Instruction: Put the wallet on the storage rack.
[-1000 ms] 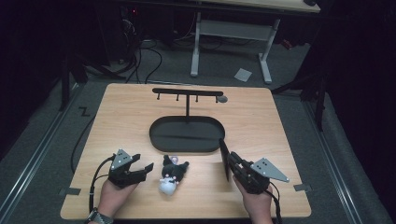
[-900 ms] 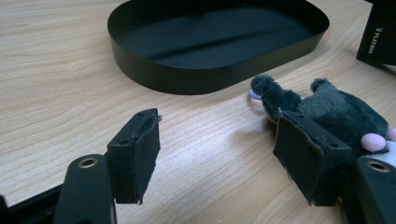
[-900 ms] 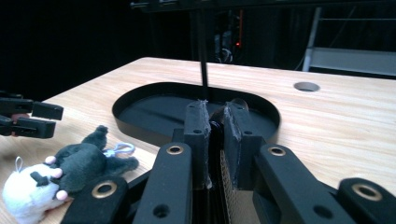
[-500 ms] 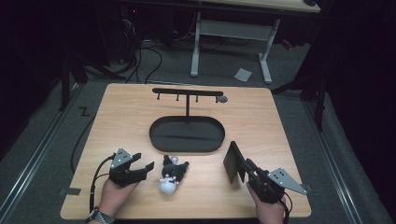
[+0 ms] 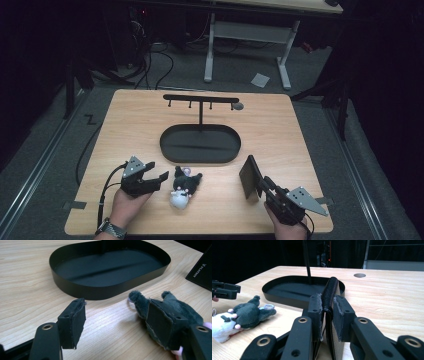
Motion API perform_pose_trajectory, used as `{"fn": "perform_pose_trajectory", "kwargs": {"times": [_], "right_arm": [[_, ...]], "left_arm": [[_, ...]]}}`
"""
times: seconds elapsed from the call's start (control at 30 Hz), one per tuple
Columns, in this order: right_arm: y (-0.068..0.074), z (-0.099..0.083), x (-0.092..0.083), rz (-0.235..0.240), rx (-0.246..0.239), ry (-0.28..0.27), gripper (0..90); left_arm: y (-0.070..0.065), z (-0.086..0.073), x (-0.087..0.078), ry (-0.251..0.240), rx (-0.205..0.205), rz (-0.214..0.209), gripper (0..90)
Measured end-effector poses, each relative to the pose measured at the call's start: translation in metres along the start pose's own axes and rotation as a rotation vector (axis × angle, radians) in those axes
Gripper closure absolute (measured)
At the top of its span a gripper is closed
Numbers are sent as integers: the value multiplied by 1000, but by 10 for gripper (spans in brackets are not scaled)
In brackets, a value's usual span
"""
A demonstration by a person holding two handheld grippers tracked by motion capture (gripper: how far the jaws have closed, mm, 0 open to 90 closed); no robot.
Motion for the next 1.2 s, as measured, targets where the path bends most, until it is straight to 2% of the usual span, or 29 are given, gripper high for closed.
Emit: {"fn": "perform_pose_trajectory", "kwargs": {"times": [0.07,0.17,0.33,0.37,0.57,0.93,1.07,1.2], "right_arm": [[-1,-4,0,-17,-6,21,760],[-2,-4,-1,-15,25,17,750],[0,-4,0,-13,34,19,704],[2,-3,2,-15,28,20,645],[3,-4,7,-44,13,36,521],[1,-23,24,-87,-29,117,383],[1,-32,32,-104,-23,161,375],[0,-40,39,-139,-35,193,404]], "left_arm": [[-1,0,2,2,5,-2,315],[-2,1,3,3,5,-5,316],[-2,1,3,6,6,-6,316],[-2,1,3,5,7,-4,315],[-2,0,2,10,12,-1,315],[-2,0,2,9,12,-1,315],[-2,0,2,9,13,0,315],[-2,0,2,9,13,-1,315]]}}
Point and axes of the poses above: each handheld gripper's, and its own axes: x roughly forward along the jaws, z roughly out of its top, y roughly to its left, the point moved 10 cm from there along x, roughly forward along the jaws, and after that the axes turned 1 degree about x, right-handed, at the moved point
